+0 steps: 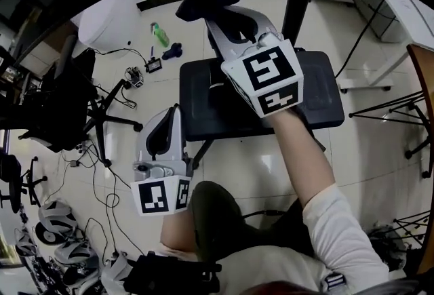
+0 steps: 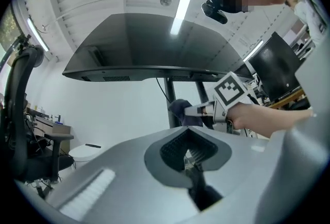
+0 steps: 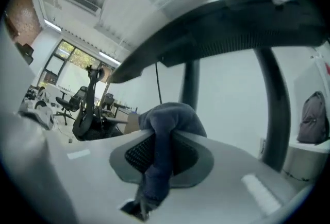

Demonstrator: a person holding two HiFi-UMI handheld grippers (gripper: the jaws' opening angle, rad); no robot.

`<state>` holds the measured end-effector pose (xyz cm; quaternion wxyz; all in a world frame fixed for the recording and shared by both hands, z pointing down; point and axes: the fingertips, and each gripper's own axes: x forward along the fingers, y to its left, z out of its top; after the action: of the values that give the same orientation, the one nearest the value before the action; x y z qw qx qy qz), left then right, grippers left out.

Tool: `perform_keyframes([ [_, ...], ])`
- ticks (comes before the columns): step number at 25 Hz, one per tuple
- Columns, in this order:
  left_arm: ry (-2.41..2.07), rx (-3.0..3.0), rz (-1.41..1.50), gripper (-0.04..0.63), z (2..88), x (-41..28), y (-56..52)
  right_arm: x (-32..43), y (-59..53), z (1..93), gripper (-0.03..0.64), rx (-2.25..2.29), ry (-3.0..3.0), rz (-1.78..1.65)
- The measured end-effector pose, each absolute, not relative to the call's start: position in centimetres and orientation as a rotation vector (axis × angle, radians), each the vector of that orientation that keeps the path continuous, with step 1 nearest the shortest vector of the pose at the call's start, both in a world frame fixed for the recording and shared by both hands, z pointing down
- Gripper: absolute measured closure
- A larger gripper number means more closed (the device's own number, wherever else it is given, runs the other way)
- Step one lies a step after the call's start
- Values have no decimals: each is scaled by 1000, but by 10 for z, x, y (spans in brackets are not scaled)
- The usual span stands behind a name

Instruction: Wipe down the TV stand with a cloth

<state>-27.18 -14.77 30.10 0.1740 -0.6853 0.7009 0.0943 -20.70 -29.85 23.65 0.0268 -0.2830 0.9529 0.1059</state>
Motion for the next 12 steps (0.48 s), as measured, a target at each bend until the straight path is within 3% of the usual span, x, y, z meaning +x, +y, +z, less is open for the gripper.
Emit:
perform_keyframes([
  [6,1974,-1915,301,595,339,-268,-142,-205,-305,345,555,-942,3084,279],
  [12,1941,-1892,350,595,341,-260,-123,-140,-217,222,555,-804,2746,482],
])
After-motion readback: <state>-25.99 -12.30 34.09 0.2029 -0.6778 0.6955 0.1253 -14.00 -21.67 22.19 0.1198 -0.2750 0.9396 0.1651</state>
